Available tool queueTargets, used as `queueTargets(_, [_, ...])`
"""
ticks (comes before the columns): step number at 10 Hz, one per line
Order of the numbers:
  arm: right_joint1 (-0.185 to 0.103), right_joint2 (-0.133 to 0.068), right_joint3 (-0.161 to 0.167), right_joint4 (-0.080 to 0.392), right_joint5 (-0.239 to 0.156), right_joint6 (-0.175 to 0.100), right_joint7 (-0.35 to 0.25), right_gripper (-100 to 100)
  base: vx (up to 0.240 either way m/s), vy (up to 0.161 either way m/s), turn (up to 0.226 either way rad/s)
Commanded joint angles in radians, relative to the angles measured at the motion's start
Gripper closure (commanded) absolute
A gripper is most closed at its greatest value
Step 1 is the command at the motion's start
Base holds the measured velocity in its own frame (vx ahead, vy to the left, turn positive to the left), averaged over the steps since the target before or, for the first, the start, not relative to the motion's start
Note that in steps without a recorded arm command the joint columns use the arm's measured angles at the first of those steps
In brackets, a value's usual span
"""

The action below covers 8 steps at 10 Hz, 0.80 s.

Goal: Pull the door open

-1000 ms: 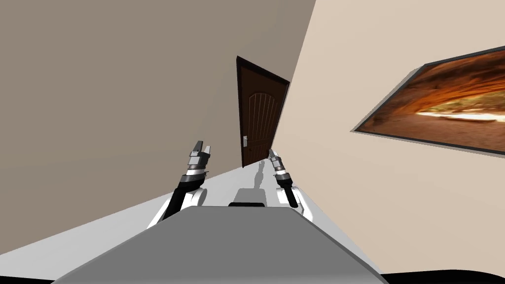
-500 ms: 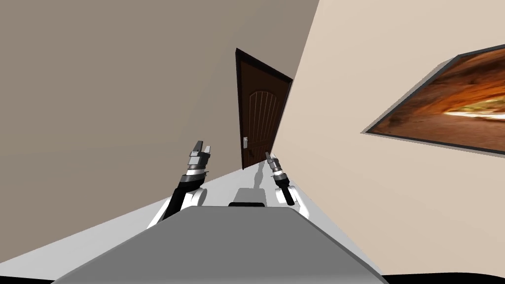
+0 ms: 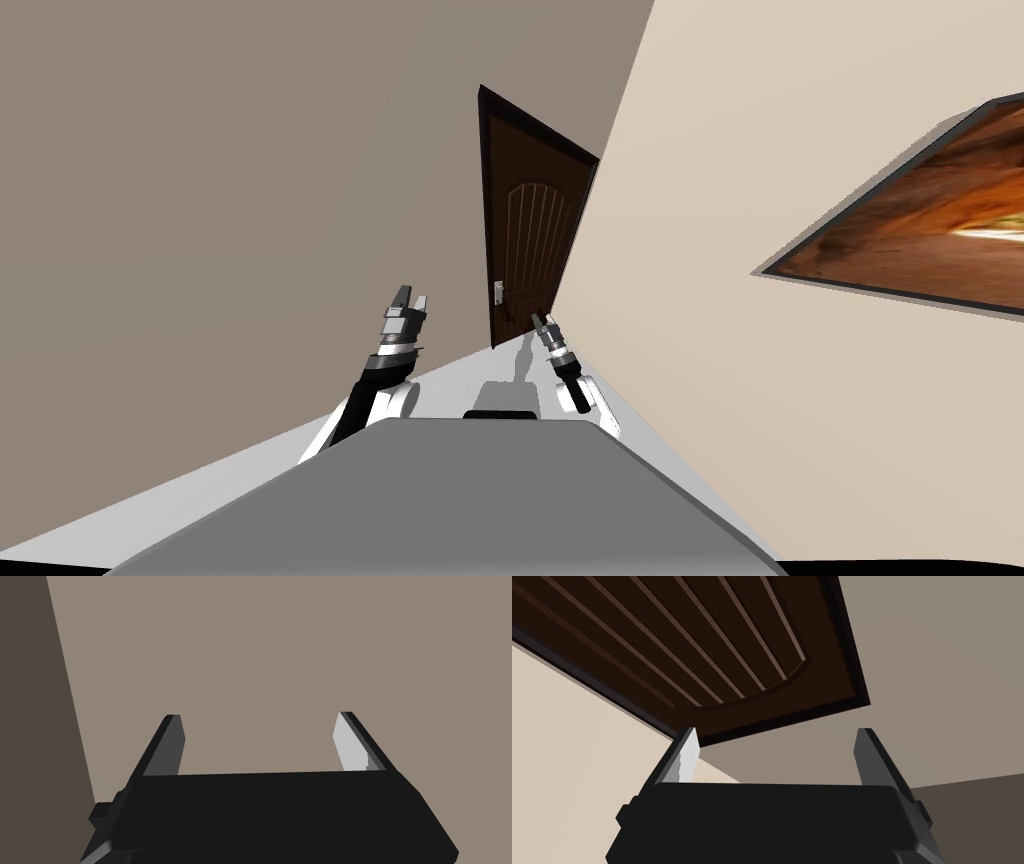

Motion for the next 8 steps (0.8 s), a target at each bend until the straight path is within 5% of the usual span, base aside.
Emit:
queueTargets(1, [-0.013,-0.005,0.003,0.04,0.032,-0.008,0.019,-100,0.148,0.041,-0.017])
queueTargets(8, [-0.056,-0.02,0.015,0.166,0.135,-0.029,0.075,-100,0.127,0.049,-0.022])
